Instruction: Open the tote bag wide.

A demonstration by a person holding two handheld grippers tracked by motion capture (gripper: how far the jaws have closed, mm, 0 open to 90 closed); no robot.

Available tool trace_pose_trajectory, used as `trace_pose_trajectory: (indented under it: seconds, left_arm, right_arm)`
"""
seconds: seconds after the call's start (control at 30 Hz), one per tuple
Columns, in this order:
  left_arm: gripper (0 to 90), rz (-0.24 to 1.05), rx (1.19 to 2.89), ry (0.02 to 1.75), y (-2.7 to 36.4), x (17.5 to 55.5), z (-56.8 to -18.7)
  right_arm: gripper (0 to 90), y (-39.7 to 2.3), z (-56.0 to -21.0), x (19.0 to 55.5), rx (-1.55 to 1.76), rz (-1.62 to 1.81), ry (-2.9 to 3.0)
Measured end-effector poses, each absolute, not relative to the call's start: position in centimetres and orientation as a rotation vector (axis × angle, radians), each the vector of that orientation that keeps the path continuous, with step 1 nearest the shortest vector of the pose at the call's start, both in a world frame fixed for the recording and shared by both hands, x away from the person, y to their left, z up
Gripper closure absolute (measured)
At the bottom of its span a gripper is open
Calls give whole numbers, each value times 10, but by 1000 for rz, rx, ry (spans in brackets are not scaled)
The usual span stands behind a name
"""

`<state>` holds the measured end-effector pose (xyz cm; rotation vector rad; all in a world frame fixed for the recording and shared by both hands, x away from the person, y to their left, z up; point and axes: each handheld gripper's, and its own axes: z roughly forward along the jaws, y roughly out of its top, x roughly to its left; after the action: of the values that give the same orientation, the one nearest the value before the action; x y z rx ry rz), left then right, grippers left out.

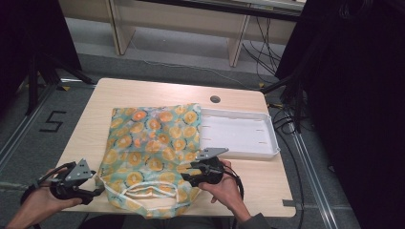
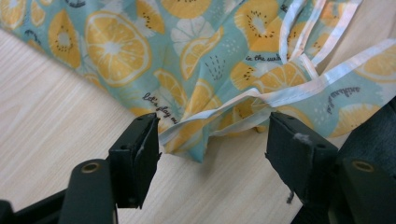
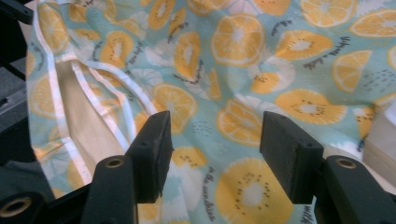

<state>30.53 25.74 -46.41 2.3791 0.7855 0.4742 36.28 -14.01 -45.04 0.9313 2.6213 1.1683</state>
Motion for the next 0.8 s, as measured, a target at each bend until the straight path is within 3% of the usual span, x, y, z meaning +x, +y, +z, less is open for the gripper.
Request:
trace_pose_trajectory:
  seconds: [0.17, 0.27, 0.33, 0.4, 0.53, 0.8]
  left_arm:
    - [334, 500, 2404, 748, 252, 315, -465]
    - [379, 477, 2445, 649, 242, 321, -471]
    - [446, 474, 2507, 488, 232, 326, -476]
    - [597, 453, 2526, 437, 227, 328, -474]
    - [857, 426, 2485, 466, 225, 331, -464]
    - [890, 412, 2352, 673, 227, 347, -444]
  right_arm:
    - [438, -138, -451, 361, 926, 1150, 2637]
    - [439, -136, -452, 362, 933, 1183, 2620]
    - [436, -137, -450, 362, 929, 1174, 2645]
    - [437, -136, -452, 361, 939, 1194, 2627]
    - [440, -135, -450, 360, 900, 1203, 2665]
    - [417, -111, -450, 342, 748, 1223, 2784]
